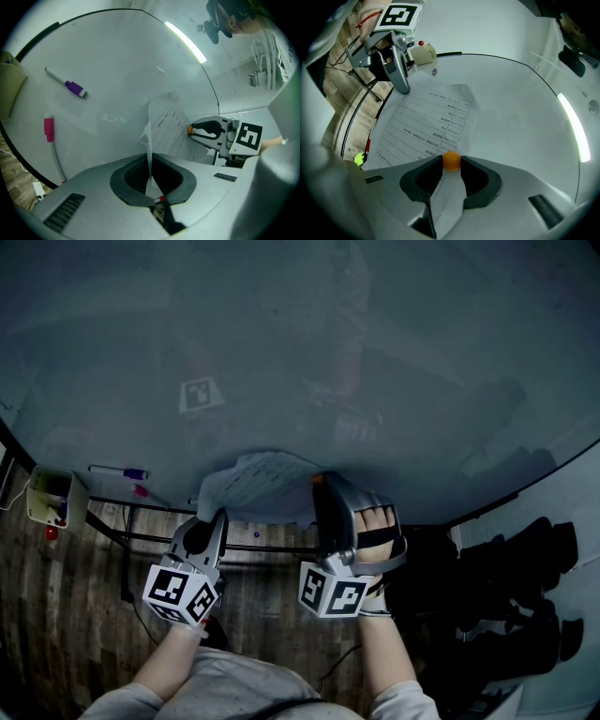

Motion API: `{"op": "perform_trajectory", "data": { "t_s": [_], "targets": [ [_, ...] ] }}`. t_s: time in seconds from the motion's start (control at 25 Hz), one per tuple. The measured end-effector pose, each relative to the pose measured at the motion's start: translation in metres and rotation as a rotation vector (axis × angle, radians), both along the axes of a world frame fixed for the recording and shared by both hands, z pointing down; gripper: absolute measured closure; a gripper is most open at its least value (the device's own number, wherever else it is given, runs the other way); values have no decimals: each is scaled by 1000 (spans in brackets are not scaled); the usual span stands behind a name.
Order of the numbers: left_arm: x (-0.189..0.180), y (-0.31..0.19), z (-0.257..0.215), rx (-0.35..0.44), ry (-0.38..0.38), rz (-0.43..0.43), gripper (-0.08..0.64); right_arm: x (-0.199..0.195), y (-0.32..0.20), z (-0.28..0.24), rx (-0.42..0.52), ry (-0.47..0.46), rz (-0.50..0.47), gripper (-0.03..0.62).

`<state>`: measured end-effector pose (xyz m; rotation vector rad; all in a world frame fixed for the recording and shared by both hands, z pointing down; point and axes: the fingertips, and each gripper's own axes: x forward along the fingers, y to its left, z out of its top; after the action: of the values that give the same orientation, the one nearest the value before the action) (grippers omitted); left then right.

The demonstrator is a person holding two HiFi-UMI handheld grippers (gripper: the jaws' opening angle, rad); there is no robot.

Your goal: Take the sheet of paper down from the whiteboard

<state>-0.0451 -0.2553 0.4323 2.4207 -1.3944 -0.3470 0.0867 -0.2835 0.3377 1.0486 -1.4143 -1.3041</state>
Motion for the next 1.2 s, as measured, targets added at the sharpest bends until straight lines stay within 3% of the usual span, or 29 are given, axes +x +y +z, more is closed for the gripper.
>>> {"op": "perform_trajectory", "data": {
  "t_s": [1.2],
  "targets": [
    [-27,8,11,-31,49,-30,545,-9,2,-15,10,-57,17,460]
  ]
}}
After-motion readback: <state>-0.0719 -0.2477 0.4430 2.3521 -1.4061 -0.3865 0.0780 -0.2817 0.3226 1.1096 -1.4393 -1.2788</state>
